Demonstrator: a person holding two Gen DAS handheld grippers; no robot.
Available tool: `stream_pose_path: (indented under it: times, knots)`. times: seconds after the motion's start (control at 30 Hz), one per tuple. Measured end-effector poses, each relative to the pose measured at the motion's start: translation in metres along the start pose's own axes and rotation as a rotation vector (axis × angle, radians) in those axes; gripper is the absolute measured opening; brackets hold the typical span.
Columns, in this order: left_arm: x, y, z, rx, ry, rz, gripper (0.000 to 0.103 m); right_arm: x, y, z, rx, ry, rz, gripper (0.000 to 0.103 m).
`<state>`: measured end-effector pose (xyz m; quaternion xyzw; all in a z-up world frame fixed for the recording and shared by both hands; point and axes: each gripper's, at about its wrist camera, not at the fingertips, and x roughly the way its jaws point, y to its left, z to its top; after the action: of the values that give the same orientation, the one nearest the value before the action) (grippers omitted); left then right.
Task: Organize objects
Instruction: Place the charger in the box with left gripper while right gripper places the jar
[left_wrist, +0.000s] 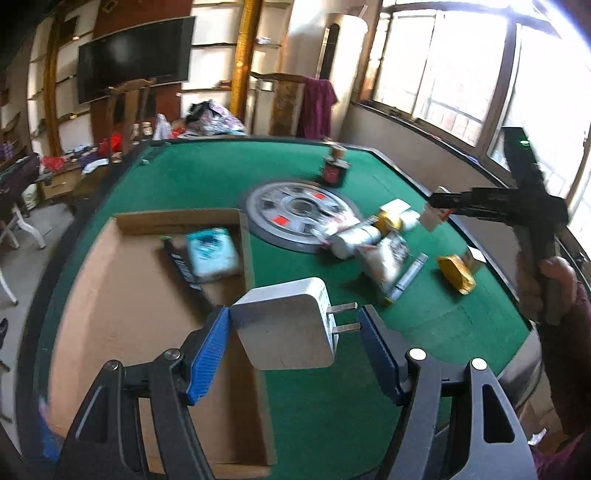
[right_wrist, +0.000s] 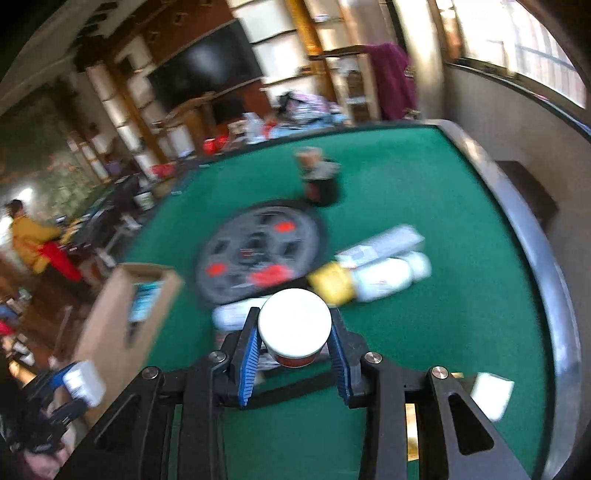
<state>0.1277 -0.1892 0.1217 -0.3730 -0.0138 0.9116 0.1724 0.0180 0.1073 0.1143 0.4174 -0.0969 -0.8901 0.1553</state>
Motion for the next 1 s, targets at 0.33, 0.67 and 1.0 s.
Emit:
stream_pose_path:
  times: [0.33, 0.67, 1.0]
  knots:
    - [0.02, 0.101, 0.036, -0.089, 0.053, 0.168, 0.07, 0.06, 0.143, 0.009, -0.075, 0.163, 0.318, 0.038]
    - [0.084, 0.173, 0.043, -0.158, 0.14, 0.223, 0.07, 0.189, 0.238, 0.025, 0.003, 0.341, 0.38, 0.038]
    - [0.103, 0.19, 0.044, -0.185, 0.109, 0.177, 0.071, 0.26, 0.272, 0.029, -0.058, 0.412, 0.264, 0.04]
